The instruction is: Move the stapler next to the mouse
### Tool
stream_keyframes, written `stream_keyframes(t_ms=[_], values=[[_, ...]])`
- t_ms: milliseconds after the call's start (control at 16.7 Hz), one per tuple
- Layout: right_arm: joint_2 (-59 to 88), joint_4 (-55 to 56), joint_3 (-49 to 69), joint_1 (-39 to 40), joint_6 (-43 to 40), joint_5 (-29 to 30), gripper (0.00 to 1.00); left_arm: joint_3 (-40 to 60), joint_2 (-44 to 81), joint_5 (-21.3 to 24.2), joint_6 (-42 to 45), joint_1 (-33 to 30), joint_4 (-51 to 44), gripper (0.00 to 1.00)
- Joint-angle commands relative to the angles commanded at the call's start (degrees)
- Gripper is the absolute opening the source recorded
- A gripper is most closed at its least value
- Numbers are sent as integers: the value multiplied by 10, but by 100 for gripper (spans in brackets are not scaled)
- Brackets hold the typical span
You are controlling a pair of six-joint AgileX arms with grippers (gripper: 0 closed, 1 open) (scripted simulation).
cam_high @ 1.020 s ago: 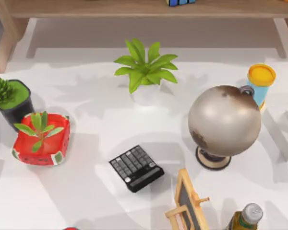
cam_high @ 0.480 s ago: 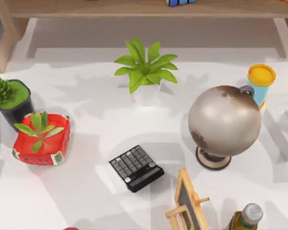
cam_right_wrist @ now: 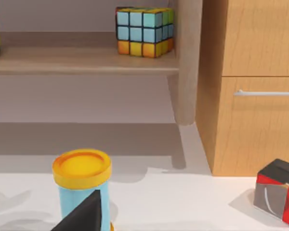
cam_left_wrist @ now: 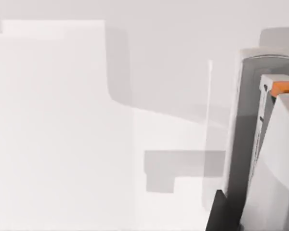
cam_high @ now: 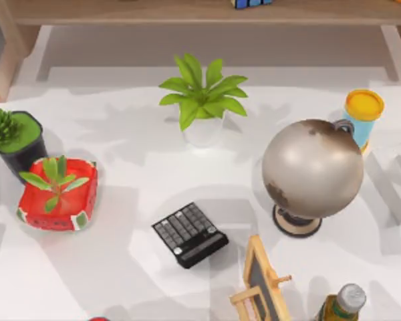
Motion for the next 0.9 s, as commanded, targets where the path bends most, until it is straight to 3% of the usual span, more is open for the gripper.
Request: stream_keyframes(t_ms=[360,900], values=[[0,0,0,0,0,0,100,-6,6,0,0,0,1,0],[0,0,0,0,0,0,100,-6,6,0,0,0,1,68]])
